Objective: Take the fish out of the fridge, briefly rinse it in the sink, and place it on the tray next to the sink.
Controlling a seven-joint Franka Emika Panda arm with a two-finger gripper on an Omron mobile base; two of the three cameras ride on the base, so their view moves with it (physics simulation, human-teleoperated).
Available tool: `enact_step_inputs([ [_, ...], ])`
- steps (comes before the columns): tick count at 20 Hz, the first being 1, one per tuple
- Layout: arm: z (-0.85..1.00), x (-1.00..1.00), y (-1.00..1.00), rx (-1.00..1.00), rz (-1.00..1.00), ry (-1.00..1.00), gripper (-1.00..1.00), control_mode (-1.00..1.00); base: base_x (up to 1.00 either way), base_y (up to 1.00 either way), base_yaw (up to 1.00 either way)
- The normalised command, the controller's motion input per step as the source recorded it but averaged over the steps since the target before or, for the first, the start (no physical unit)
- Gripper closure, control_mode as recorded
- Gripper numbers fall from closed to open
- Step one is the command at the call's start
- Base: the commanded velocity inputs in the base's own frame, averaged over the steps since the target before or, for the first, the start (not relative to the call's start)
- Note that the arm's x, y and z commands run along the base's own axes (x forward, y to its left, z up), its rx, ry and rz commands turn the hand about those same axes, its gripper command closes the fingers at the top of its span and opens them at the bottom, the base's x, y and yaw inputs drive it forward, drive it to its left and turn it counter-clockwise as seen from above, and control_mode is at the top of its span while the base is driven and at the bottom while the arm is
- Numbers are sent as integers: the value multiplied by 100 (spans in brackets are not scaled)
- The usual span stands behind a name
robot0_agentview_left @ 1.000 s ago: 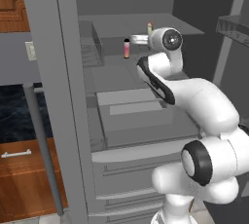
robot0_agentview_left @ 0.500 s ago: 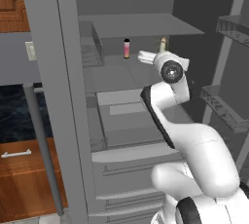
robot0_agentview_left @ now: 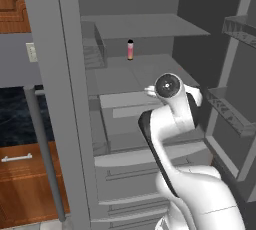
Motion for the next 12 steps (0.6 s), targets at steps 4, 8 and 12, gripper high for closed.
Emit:
enact_step_inputs([
  [4, -13, -31, -1, 3, -6, 1, 100, -100, 0, 0, 0],
  [8, -7, -47, 0, 2, 0, 2, 100, -100, 0, 0, 0],
  [12, -19, -50, 0, 9, 2, 10, 100, 100, -50, -2, 10],
])
